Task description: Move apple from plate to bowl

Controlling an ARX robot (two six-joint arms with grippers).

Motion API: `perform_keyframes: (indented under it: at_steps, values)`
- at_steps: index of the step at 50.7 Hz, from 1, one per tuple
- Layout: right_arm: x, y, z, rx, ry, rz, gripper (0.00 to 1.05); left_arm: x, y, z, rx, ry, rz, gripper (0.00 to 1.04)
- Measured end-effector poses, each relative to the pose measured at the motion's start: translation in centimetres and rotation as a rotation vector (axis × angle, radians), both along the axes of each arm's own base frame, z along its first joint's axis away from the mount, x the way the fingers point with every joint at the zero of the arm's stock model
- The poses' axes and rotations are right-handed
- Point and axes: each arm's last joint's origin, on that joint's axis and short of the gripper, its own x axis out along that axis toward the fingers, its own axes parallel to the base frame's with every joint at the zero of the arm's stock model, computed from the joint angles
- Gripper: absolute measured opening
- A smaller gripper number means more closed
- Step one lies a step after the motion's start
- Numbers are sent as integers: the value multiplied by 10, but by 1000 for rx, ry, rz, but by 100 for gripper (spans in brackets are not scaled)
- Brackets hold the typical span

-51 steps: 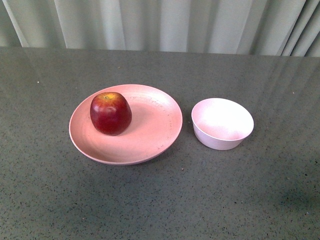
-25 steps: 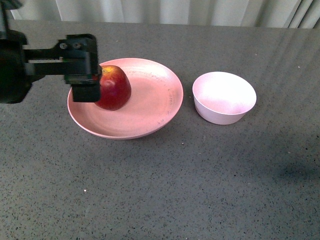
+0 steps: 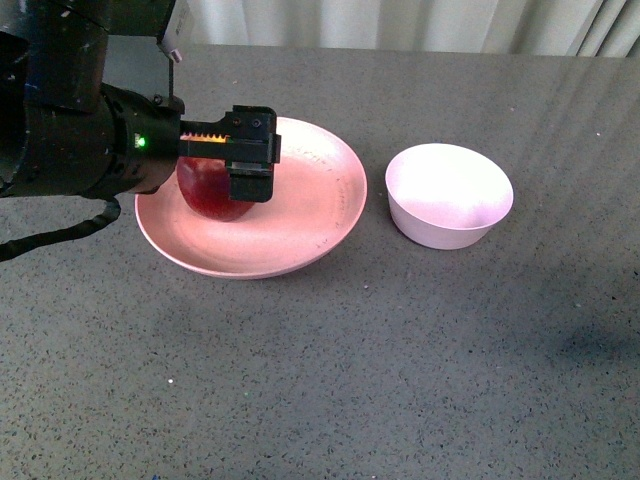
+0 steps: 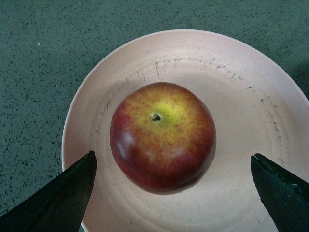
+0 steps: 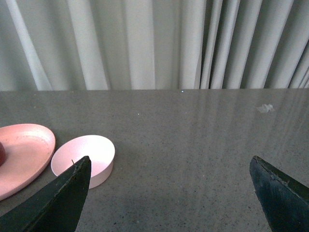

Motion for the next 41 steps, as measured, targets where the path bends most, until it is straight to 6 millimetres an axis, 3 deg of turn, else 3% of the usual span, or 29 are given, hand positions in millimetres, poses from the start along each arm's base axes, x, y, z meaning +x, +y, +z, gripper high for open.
perform_keyframes:
  at_steps: [24,31,41]
  values:
    - [0,0,0,0,0,0,96,31,-16,-17,80,18,4,95]
    - [0,0,0,0,0,0,96,34,-20,-19,104,23,9,74]
    - [0,0,0,0,0,0,96,31,-24,-16,110,13,10,70]
